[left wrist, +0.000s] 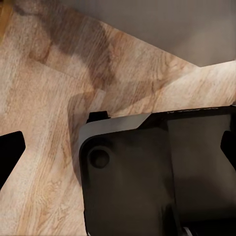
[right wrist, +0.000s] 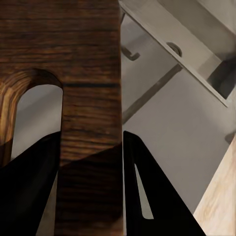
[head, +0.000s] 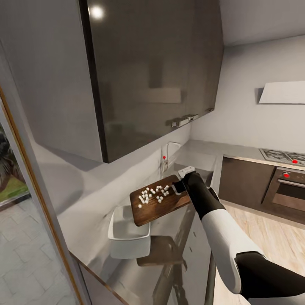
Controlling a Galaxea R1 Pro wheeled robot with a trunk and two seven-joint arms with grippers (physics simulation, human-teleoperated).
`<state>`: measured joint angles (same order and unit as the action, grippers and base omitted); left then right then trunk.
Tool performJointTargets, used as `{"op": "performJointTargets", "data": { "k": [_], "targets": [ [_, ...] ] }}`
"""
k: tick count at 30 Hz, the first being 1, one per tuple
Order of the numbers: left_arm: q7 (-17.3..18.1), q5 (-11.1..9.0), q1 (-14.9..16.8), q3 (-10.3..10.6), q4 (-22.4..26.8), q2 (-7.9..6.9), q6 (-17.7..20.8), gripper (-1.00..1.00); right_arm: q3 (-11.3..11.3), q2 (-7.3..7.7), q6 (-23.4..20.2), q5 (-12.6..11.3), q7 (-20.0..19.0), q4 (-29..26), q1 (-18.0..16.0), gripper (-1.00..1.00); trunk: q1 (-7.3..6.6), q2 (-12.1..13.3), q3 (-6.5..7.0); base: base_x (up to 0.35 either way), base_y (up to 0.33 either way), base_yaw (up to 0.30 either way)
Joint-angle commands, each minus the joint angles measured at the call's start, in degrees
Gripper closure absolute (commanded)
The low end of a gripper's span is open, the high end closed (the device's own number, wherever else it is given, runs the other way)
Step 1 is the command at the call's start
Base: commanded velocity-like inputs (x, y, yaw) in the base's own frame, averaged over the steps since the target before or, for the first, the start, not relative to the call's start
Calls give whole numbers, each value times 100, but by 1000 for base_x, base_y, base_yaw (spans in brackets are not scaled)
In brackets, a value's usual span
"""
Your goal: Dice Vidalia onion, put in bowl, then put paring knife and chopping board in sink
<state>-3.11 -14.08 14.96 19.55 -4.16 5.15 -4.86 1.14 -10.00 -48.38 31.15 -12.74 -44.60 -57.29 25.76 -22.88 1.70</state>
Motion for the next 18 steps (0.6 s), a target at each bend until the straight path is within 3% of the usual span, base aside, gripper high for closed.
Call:
{"op": "performJointTargets", "data": {
  "k": [1, 5, 13, 18],
  "targets": [
    [-6, -49, 7, 48, -28, 5, -42, -100, 9, 0, -14, 58, -44, -5, -1, 100, 2, -5, -3, 0, 0, 0],
    [-6, -47, 7, 48, -28, 10, -42, -100, 19, 0, 17, 58, -46, -9, -1, 100, 2, -5, -3, 0, 0, 0],
    [-6, -47, 7, 48, -24, 13, -42, -100, 410, 0, 23, 43, -62, -56, -1, 100, 2, -5, -3, 0, 0, 0],
    [-6, -43, 7, 48, -24, 17, -42, -100, 498, 0, 22, -146, -54, -91, -1, 100, 2, -5, -3, 0, 0, 0]
  ]
}}
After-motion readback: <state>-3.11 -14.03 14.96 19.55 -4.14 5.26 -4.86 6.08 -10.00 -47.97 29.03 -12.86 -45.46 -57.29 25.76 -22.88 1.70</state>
